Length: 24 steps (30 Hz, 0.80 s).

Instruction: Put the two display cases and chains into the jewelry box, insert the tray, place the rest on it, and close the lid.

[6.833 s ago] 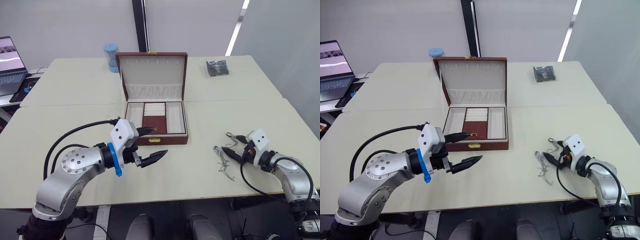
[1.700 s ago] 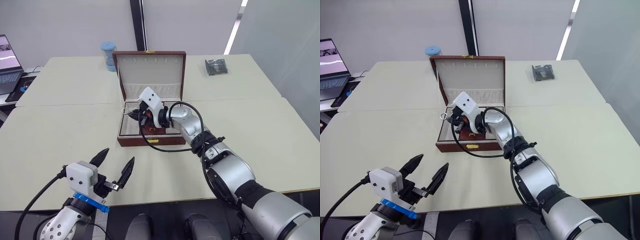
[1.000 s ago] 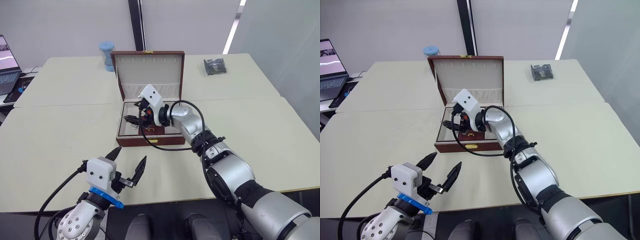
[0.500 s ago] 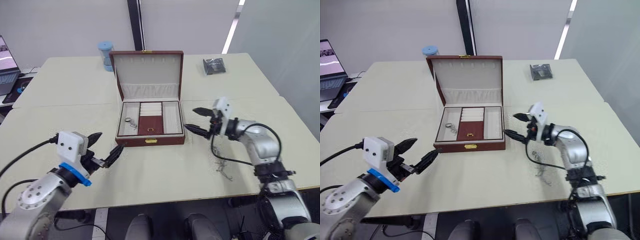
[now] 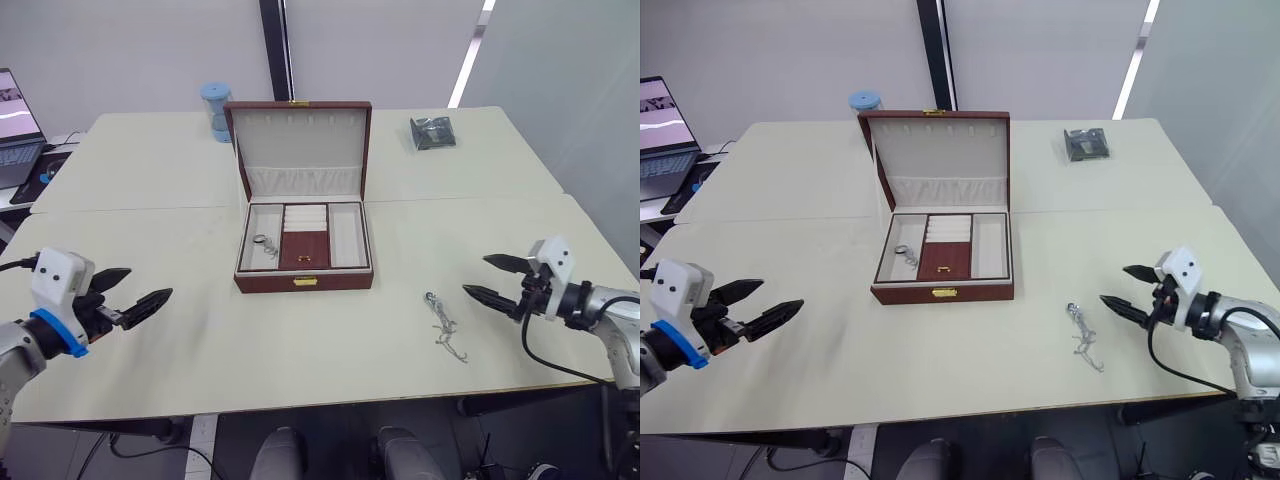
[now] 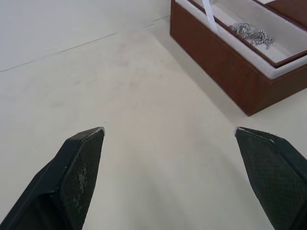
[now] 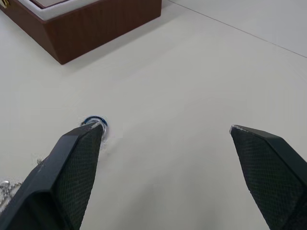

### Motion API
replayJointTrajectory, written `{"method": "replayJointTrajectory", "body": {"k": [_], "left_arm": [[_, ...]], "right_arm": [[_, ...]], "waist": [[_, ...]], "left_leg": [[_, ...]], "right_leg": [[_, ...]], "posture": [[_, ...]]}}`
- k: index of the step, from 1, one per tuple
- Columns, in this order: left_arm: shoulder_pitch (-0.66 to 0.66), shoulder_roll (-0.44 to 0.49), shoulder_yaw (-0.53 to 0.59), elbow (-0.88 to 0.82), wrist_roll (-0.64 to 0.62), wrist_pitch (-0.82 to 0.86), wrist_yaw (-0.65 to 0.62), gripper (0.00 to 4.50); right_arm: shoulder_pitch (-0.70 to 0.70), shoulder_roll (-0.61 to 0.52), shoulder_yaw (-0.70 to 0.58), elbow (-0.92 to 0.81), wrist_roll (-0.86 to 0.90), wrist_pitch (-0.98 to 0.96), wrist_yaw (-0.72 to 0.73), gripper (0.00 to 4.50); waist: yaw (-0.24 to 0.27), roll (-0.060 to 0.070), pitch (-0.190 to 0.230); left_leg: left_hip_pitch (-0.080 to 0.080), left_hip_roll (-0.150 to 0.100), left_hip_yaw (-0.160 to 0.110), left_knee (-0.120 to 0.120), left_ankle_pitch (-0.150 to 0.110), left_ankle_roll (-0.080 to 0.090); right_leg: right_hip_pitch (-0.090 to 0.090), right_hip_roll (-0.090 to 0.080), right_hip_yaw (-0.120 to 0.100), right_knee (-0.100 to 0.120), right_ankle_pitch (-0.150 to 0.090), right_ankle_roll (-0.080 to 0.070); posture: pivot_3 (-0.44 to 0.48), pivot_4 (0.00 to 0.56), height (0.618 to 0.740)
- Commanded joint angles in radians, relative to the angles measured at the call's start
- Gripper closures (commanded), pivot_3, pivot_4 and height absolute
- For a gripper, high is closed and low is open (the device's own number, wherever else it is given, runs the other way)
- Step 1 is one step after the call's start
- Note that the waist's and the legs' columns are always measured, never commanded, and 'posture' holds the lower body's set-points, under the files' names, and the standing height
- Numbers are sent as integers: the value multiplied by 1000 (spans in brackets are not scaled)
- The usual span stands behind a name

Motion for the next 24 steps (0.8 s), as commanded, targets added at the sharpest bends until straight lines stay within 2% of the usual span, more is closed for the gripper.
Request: {"method": "replayJointTrajectory", "body": {"k": [1, 12, 24], "left_arm": [[-28, 29, 32, 107, 30, -82, -60, 0], [-74, 29, 24, 289, 90, -209, -122, 0], [-68, 3, 15, 241, 89, -204, -114, 0]], "right_arm": [[24, -35, -67, 16, 13, -46, -3, 17], [47, -22, -61, 106, -19, -139, -45, 17], [25, -20, -50, 110, -13, -140, -50, 17]], "waist": [[-1, 0, 0], [-1, 0, 0], [0, 0, 0]], "left_leg": [[0, 0, 0, 0, 0, 0], [0, 0, 0, 0, 0, 0], [0, 0, 0, 0, 0, 0]], "right_leg": [[0, 0, 0, 0, 0, 0], [0, 0, 0, 0, 0, 0], [0, -1, 0, 1, 0, 0]], "posture": [[0, 150, 740], [0, 150, 740], [0, 150, 740]]}}
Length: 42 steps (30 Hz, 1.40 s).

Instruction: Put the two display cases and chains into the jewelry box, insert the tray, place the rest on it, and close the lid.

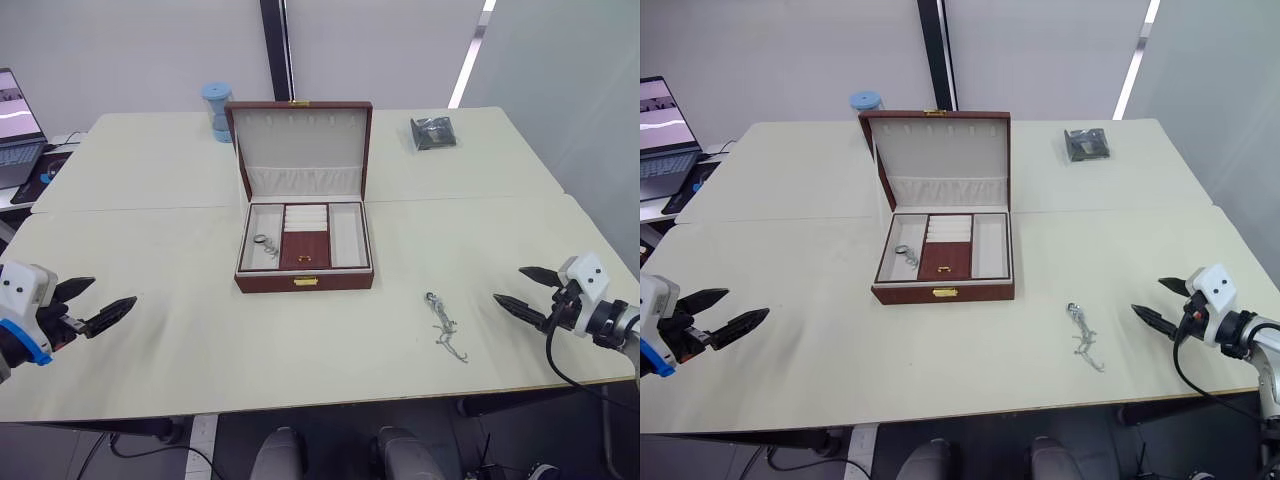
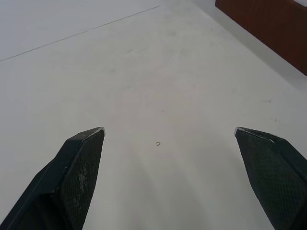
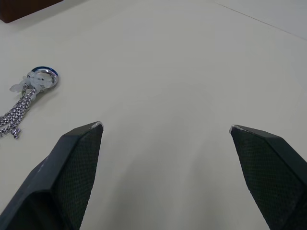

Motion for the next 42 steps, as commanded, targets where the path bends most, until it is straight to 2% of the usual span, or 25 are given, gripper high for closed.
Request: {"method": "replayJointTrajectory", "body": {"k": [1, 11, 19, 28, 36, 42], "left_arm": [[4, 1, 12, -44, -6, 5, 8, 0], [17, -35, -5, -146, -26, 42, 3, 0], [39, -53, -103, -304, -40, 65, -58, 0], [161, -63, -234, -506, -35, -8, -193, 0], [121, -125, -401, -593, -24, -114, -261, 0], [40, -143, -479, -608, -33, -114, -269, 0]], "right_arm": [[-13, -3, -12, -16, 14, -12, -5, 17], [-9, 30, -32, -59, 52, 14, -26, 17], [48, 63, -25, -214, 109, 75, -53, 17], [164, 99, 42, -420, 119, 98, -58, 17], [297, 133, 139, -530, 59, 66, -89, 17], [304, 170, 180, -519, -6, 78, -178, 17]], "waist": [[0, 0, 0], [0, 0, 0], [1, 0, 0], [1, 0, 0], [5, -1, -1], [3, -1, -1]], "left_leg": [[0, 0, 0, 0, 0, 0], [0, 0, 0, 0, 0, 0], [1, 0, -1, 0, 0, 0], [3, 0, -1, 0, 0, 0], [4, -1, -1, 1, 0, 0], [5, 0, -2, 1, 0, 0]], "right_leg": [[0, 0, 0, 0, 0, 0], [0, 0, 0, 0, 0, 0], [2, 0, 0, 0, 0, 0], [4, 0, 0, 0, 0, 0], [6, 0, 0, 0, 0, 0], [7, 2, 0, 0, 0, 0]], "posture": [[0, 150, 740], [0, 150, 740], [0, 150, 740], [0, 150, 740], [0, 150, 740], [0, 150, 740]]}}
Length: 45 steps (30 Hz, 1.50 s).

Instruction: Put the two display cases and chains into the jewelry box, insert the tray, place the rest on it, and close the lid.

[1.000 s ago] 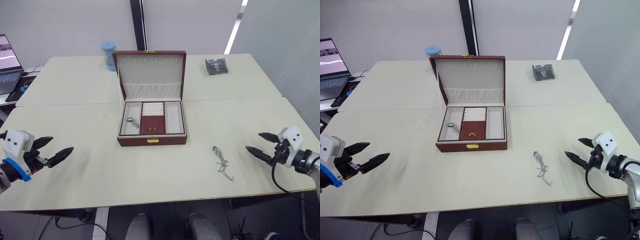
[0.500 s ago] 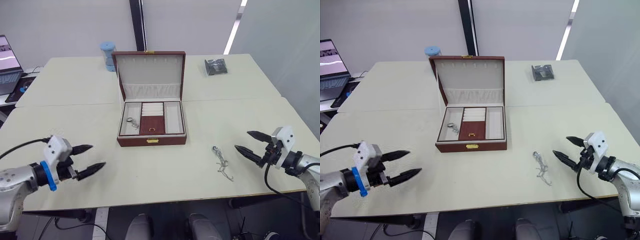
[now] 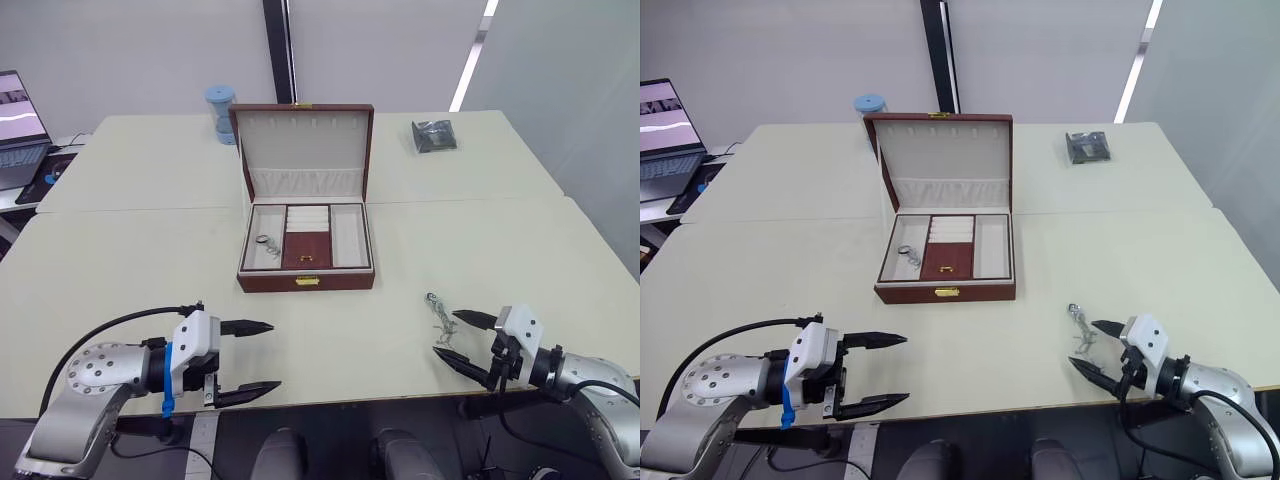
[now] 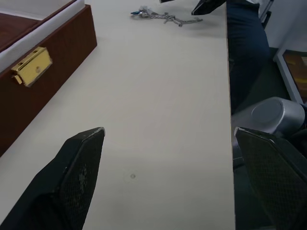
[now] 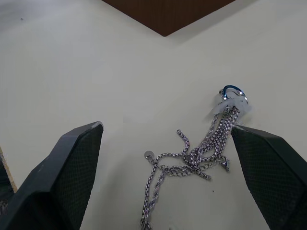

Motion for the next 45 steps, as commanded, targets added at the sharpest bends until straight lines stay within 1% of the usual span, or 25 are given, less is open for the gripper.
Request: {"method": "replayJointTrajectory", "body": {"k": [1, 5, 8, 12, 17, 20, 23, 26, 29, 33, 36, 41, 42, 45], "left_arm": [[-52, -14, -43, -44, -9, -5, -3, 0], [-68, -15, -63, -44, -13, -1, -2, 0], [-84, -15, -65, -35, -19, 8, 1, 0], [-100, -25, -59, -17, -28, 23, 13, 0], [-89, -32, -61, -6, -25, 11, 6, 0], [-85, -39, -64, -4, -28, 14, 6, 0], [-82, -44, -67, 3, -23, 3, 2, 0], [-82, -50, -67, 14, -18, -5, -3, 0], [-86, -54, -68, 29, -14, -14, -7, 0], [-87, -60, -74, 48, -8, -32, -12, 0], [-90, -63, -76, 63, -4, -44, -15, 0], [-91, -72, -80, 84, 0, -62, -21, 0], [-89, -74, -81, 85, 2, -65, -21, 0], [-85, -80, -84, 88, 8, -72, -20, 0]], "right_arm": [[-16, 30, 19, -16, -37, -7, -65, 17], [-28, 41, 53, -8, -83, 16, -112, 17], [-26, 42, 73, -5, -76, 68, -121, 17], [-16, 34, 93, 28, -108, 80, -140, 17], [0, 17, 107, 47, -137, 85, -152, 17], [10, -6, 132, 68, -178, 87, -152, 624], [10, -16, 140, 79, -191, 90, -160, 1508], [6, -17, 142, 84, -189, 89, -166, 2017], [2, -17, 143, 89, -189, 89, -172, 2327], [-9, -12, 132, 101, -181, 100, -181, 2611], [-21, -3, 114, 103, -155, 124, -184, 2717], [-31, -2, 93, 95, -121, 151, -182, 2743], [-32, -4, 91, 95, -118, 155, -181, 2823], [-32, -4, 83, 93, -103, 174, -175, 3311]], "waist": [[0, 0, 0], [-1, 0, 0], [-1, 0, 0], [-1, -3, -3], [-1, -6, -6], [0, -9, -9], [1, -14, -17], [1, -17, -23], [2, -17, -24], [2, -17, -24], [2, -17, -24], [2, -17, -24], [3, -17, -24], [4, -16, -24]], "left_leg": [[0, 0, 0, 0, 0, 0], [0, 0, 0, 0, 0, 0], [0, 0, 0, 0, 0, 0], [1, 0, 0, 0, 0, 0], [2, 0, -1, 0, 0, 0], [2, 0, -1, 1, 0, 0], [2, 0, -1, 1, 0, 0], [4, 0, -1, 1, 0, 0], [6, 0, -1, 1, 0, 0], [8, 0, -1, 1, 0, 0], [8, 0, -1, 1, 0, 0], [8, 0, -1, 1, 0, 0], [7, 0, -1, 1, 0, 0], [7, 0, -1, 1, 0, 0]], "right_leg": [[0, 0, 0, 0, 0, 0], [0, 0, 1, 0, 0, 0], [0, 0, 0, 0, 0, 0], [1, 0, 0, 0, 0, 0], [2, 0, -1, 0, 0, 0], [2, 0, -1, 0, 0, 0], [3, 0, -1, -1, 0, 0], [5, 0, -1, -1, 0, 0], [7, -1, -1, -1, 0, 0], [8, -1, -1, -1, 0, 0], [8, -1, 0, -1, 0, 0], [8, -1, 0, -1, 0, 0], [8, -1, 0, -1, 0, 0], [8, -2, -1, -1, 0, 0]], "posture": [[0, 150, 740], [0, 150, 740], [0, 150, 740], [0, 150, 740], [0, 150, 740], [0, 150, 740], [0, 150, 740], [0, 150, 740], [0, 150, 740], [0, 150, 740], [0, 150, 740], [0, 150, 740], [0, 150, 740], [0, 150, 740]]}}
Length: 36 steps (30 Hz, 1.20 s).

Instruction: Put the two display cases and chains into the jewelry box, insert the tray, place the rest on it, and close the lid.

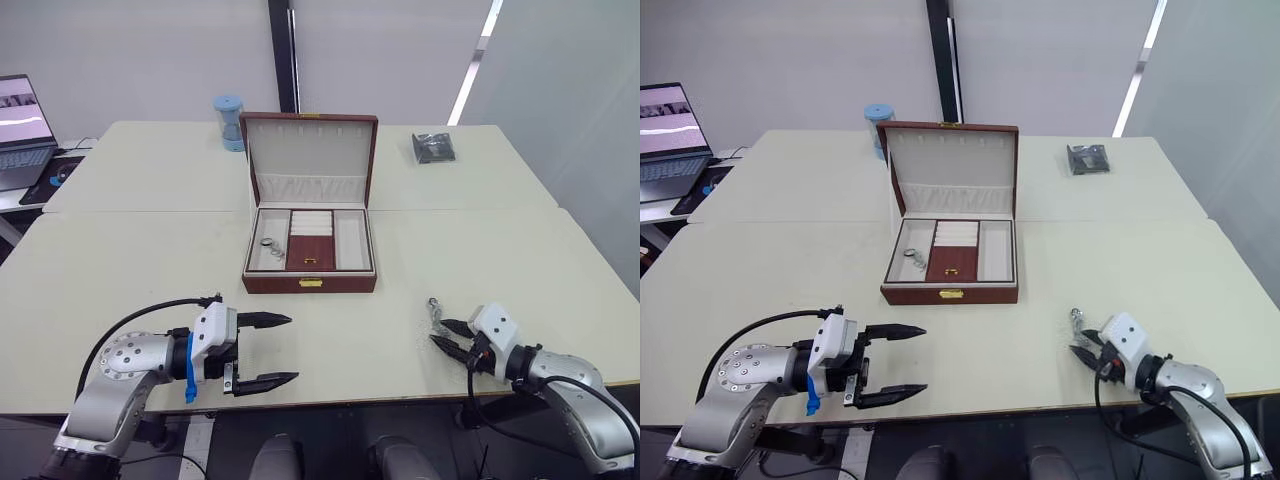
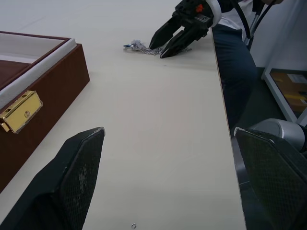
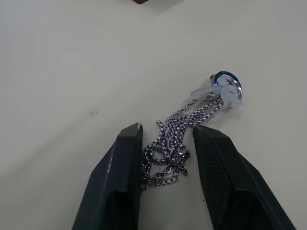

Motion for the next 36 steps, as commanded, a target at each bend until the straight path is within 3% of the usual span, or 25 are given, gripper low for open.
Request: {"method": "replayJointTrajectory", "body": {"k": [1, 4, 7, 16, 22, 36], "left_arm": [[2, -8, -11, -6, 4, -19, 1, 0], [4, -11, -13, -8, 7, -18, 1, 0], [6, -14, -17, -11, 10, -17, 4, 0], [-15, -20, -34, -29, 10, 8, 26, 0], [-37, -27, -39, -40, 0, 32, 46, 0], [-45, -54, -41, -65, -3, 62, 91, 0]], "right_arm": [[21, -11, -21, 56, 2, 75, -12, 3520], [24, -12, -20, 56, 3, 79, -9, 4150], [25, -9, -16, 56, 1, 79, -13, 4492], [18, 21, -75, 4, 102, 51, 25, 4492], [-5, 18, -107, -75, 202, 74, 73, 4492], [-108, 23, -147, -193, 329, 188, 31, 4492]], "waist": [[1, 0, 0], [2, 0, 0], [2, 1, 0], [2, 2, 0], [-1, 9, 5], [-4, 14, 8]], "left_leg": [[0, 0, 0, 0, 0, 0], [0, 0, 0, 0, 0, 0], [0, 0, 0, 0, 0, 0], [-1, 0, 0, 0, 0, 0], [-7, 0, 0, 0, 0, 0], [-7, 0, 0, -1, 0, 0]], "right_leg": [[0, 0, 0, 0, 0, 0], [0, 0, 0, 0, 0, 0], [0, 0, 0, 0, 0, 0], [-1, 0, 0, 0, 0, 0], [-6, 1, 0, 0, 0, 0], [-7, 1, 0, 0, 0, 0]], "posture": [[0, 150, 740], [0, 150, 740], [0, 150, 740], [0, 150, 740], [0, 150, 740], [0, 150, 740]]}}
